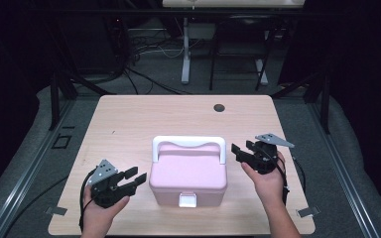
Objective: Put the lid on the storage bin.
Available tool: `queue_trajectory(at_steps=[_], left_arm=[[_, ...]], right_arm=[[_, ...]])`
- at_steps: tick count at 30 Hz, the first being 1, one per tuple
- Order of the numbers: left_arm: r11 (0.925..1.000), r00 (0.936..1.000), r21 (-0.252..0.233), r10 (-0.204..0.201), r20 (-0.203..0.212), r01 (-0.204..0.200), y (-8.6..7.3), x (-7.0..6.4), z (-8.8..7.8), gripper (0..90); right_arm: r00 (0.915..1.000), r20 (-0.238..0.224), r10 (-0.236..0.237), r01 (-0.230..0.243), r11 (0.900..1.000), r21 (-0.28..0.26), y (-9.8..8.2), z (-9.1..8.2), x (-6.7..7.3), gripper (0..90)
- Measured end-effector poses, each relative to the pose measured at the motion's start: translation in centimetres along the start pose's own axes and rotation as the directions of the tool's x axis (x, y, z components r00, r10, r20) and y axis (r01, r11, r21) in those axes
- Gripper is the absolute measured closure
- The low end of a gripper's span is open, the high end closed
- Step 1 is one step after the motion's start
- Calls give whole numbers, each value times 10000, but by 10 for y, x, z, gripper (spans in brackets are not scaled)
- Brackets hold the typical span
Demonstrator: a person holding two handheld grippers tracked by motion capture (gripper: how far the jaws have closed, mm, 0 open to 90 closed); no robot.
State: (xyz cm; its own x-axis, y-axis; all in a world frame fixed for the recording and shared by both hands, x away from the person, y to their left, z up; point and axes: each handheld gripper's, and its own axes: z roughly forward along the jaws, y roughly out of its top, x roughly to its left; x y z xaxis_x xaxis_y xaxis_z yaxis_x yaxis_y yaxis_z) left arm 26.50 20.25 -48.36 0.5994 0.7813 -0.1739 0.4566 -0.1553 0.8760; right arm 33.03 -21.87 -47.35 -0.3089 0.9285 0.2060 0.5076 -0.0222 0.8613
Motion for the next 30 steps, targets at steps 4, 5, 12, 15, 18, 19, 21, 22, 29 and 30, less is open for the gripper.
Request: queue_trajectory(at_steps=[4, 5, 12, 15, 18, 19, 21, 22, 29, 30], left_arm=[[9997, 9997, -135, -220, -122, 219, 2, 5, 5, 539], [9996, 9996, -168, -247, -145, 244, 2, 6, 6, 536], [9987, 9986, -215, -462, -258, 456, -4, 8, 10, 529], [9984, 9979, -219, -527, -374, 519, -8, 11, 10, 528], [9987, 9976, -113, -511, -475, 506, -11, 14, 11, 525], [9985, 9973, -117, -546, -483, 541, -13, 15, 11, 523], [9983, 9968, -103, -586, -544, 581, -15, 17, 11, 520], [9981, 9966, -116, -607, -549, 602, -16, 17, 12, 518], [9983, 9966, -7, -577, -584, 577, -24, 20, 13, 505], [9985, 9968, 34, -540, -586, 543, -25, 20, 13, 500]], right_arm=[[10000, -32, 9, -9, 10000, 3, 0, 0, 0, 403], [10000, -40, 13, -13, 10000, 4, 0, 0, 0, 403], [9998, -167, 102, -103, 9999, -39, 1, -1, -1, 403], [9998, -193, 99, -101, 9999, -83, 1, -2, -2, 403], [9998, -186, 114, -116, 9999, -114, 2, -3, -4, 403], [9997, -193, 148, -151, 9998, -125, 2, -3, -5, 403], [9997, -194, 158, -160, 9998, -100, 2, -3, -5, 403], [9997, -193, 161, -163, 9998, -97, 2, -3, -5, 403], [9998, -204, 21, -22, 10000, -21, 1, -1, -3, 403], [9998, -211, 19, -20, 10000, -22, 1, -1, -3, 403]])
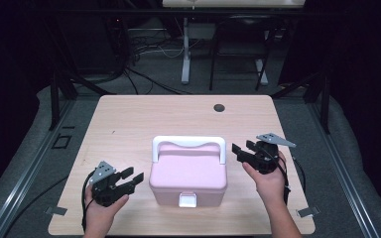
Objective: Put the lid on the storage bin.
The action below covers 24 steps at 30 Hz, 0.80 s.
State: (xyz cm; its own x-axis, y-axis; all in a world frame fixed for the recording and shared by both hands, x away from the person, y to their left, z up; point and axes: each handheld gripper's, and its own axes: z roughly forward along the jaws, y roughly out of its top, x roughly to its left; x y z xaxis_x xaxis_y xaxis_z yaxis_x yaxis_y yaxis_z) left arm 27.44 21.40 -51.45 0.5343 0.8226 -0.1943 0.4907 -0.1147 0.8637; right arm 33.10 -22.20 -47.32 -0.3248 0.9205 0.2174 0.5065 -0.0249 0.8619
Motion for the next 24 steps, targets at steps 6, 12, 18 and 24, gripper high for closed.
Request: queue_trajectory(at_steps=[6, 12, 18, 24], left_arm=[[10000, 9999, 21, 73, -72, -73, -3, 1, 2, 461], [9996, 9997, 162, 247, 82, -248, -7, -1, 7, 430], [9969, 9981, 495, 605, 84, -609, -9, -2, 9, 413], [9960, 9961, 164, 875, -63, -874, -8, 0, 9, 410]], right_arm=[[10000, -86, -42, 42, 10000, -42, -1, 1, 0, 386], [9995, -307, -9, 11, 10000, 50, -1, 4, -1, 364], [9986, -521, 94, -80, 9996, 266, -3, 8, -3, 364], [9948, -902, 476, -426, 9975, 561, -5, 11, -8, 371]])
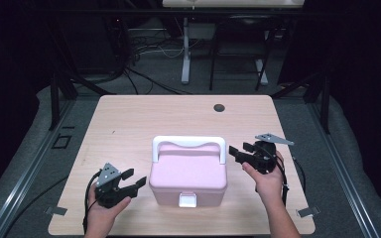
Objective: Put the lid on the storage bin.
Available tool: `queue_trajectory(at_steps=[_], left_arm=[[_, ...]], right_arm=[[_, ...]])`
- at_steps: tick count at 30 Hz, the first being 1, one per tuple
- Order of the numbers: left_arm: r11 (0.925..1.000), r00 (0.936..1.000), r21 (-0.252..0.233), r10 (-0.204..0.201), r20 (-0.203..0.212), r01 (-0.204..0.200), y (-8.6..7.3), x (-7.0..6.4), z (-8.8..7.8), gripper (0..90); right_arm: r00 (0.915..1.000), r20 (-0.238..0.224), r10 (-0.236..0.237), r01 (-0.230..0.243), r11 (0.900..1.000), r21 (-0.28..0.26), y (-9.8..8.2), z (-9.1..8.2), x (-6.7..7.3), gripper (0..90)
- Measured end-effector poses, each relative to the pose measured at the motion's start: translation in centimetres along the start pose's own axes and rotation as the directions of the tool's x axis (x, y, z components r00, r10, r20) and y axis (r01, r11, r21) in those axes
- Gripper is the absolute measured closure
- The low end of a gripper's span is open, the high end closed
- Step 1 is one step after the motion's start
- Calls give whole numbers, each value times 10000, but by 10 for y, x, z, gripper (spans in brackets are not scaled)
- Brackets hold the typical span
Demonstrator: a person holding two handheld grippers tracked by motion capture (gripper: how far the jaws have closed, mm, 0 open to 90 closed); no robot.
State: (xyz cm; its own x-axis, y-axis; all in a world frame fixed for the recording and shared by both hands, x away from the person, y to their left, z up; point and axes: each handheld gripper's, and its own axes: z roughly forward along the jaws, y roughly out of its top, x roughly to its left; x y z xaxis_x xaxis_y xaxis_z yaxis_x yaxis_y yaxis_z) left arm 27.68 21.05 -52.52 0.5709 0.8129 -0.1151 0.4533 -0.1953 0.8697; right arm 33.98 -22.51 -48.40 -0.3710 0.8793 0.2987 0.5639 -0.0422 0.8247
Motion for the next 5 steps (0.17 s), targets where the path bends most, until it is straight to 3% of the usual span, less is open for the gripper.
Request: queue_trajectory(at_steps=[5], left_arm=[[9993, 9996, 287, -238, -131, 242, 2, 1, -1, 408]], right_arm=[[9998, -107, 147, -146, 9997, 182, 0, 0, -4, 407]])
